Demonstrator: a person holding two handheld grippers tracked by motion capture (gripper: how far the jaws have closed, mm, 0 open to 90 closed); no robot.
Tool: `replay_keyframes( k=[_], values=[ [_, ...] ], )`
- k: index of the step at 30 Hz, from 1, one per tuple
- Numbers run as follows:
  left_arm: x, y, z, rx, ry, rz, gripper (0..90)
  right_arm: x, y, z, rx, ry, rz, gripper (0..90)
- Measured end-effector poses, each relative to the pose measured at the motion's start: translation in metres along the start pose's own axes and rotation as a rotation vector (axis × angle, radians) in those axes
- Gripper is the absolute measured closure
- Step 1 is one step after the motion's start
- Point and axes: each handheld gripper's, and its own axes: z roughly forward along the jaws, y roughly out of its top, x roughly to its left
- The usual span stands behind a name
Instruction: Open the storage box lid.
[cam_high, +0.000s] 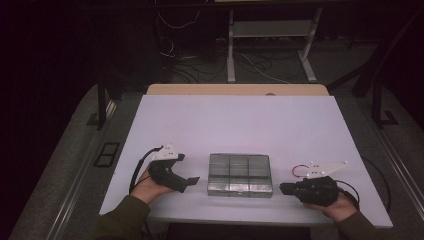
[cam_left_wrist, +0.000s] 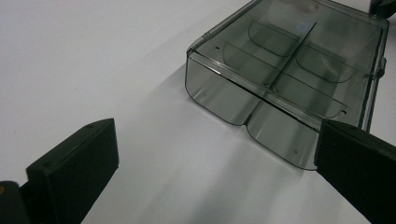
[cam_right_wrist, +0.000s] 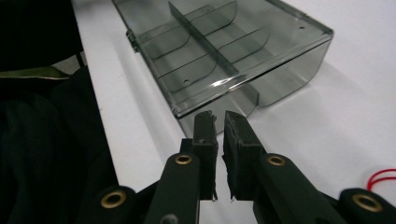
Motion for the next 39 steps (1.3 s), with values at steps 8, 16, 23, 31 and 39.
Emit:
replay_keyframes(
  k=[8, 16, 23, 31, 39],
  values=[
    [0.000, 0.000, 0.000, -0.005, -0.002, -0.010, 0.0, 0.005, 0.000, 0.007, 0.039, 0.045, -0.029, 89.0],
    [0.000, 0.000, 0.001, -0.005, -0.003, -0.011, 0.0, 0.006, 0.000, 0.010, 0.054, 0.059, -0.036, 89.0],
    [0.000, 0.000, 0.001, -0.005, -0.003, -0.010, 0.0, 0.007, 0.001, 0.013, 0.061, 0.067, -0.040, 89.0],
    [0.000, 0.000, 0.001, -0.004, -0.004, -0.010, 0.0, 0.007, 0.002, 0.016, 0.059, 0.076, -0.041, 89.0],
    [-0.001, 0.000, 0.001, -0.003, -0.007, -0.008, 0.0, 0.008, 0.002, 0.016, 0.054, 0.072, -0.048, 89.0]
  ],
)
